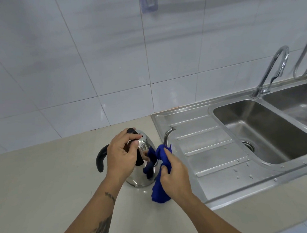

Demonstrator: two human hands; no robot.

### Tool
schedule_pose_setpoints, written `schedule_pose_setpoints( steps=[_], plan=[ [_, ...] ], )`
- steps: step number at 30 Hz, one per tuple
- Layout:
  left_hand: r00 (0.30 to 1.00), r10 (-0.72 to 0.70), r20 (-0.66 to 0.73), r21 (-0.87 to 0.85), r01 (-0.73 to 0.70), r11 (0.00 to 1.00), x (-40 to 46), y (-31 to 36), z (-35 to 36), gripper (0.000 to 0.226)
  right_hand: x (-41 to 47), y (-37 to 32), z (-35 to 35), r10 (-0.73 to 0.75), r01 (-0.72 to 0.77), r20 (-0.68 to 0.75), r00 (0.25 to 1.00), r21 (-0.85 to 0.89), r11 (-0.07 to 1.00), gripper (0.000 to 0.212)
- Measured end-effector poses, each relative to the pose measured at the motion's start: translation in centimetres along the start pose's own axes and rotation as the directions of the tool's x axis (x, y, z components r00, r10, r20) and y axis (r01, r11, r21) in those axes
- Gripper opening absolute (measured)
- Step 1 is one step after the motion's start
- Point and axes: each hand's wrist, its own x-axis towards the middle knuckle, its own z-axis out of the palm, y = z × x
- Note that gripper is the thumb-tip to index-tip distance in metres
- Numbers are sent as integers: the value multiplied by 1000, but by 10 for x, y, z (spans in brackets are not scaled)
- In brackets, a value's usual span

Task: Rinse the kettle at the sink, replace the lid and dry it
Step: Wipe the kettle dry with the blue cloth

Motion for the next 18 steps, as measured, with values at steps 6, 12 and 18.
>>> schedule_pose_setpoints(
  steps=[6, 12, 18],
  plan=[
    [997, -32, 76, -51, 36, 998, 7, -4, -11, 30, -6, 7, 0, -72, 93, 152, 986, -133, 987, 43],
    [985, -41, 167, -27, 46, 999, 15, -8, -24, 33, 9, 16, -47, 97, -95, -18, 995, 90, 991, 42],
    [978, -86, 190, -12, 89, 996, 20, -12, -26, 35, 30, -7, -46, 85, -117, 194, 977, 158, 980, 51]
  ],
)
